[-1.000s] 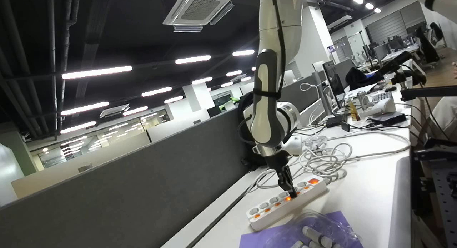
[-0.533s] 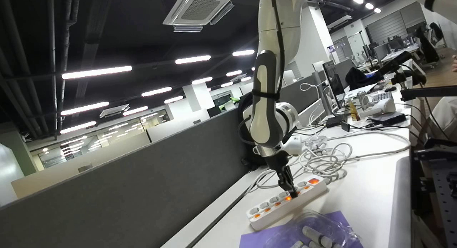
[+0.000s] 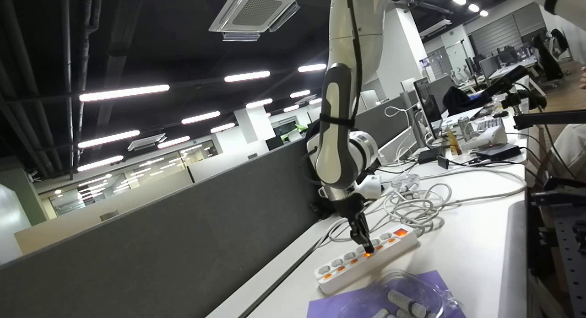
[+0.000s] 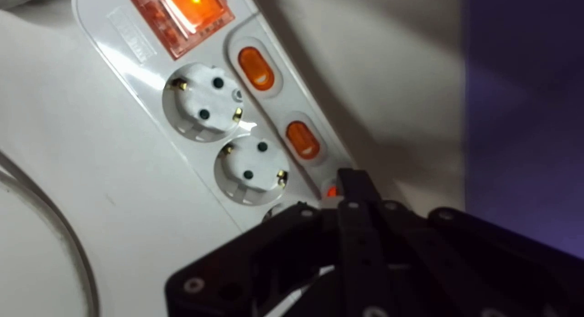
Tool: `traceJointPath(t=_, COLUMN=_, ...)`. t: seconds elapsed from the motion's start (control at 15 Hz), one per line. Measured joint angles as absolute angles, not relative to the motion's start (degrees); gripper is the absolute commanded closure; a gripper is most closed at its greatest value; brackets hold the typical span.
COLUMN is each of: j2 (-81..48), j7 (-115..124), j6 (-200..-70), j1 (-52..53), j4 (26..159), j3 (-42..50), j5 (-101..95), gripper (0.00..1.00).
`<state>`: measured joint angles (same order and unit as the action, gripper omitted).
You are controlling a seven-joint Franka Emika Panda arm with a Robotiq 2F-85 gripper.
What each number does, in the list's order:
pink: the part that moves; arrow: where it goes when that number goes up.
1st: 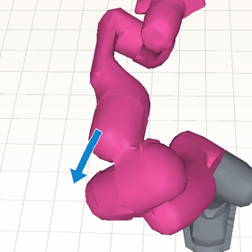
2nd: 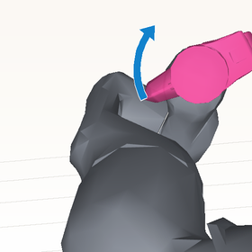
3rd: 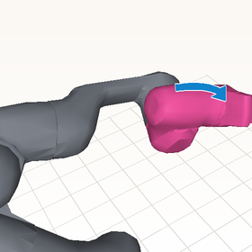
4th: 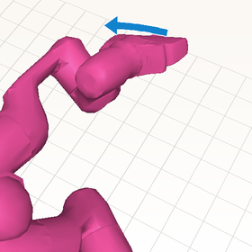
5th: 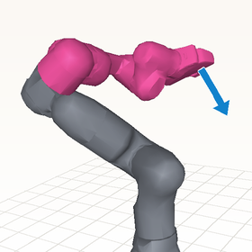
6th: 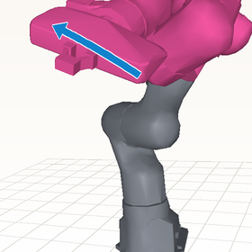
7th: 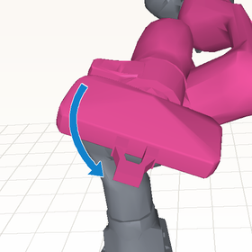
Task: Turn off the middle switch on the adapter
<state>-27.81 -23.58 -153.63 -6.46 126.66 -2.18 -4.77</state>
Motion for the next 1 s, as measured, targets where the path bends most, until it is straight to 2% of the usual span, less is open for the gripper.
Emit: traceJointPath(t=1.0, j2=-28.2, j7=-23.6, j6=-154.5, j1=-6.5, j4=126.0, j3=-2.3, j5=-4.8, gripper=1.0)
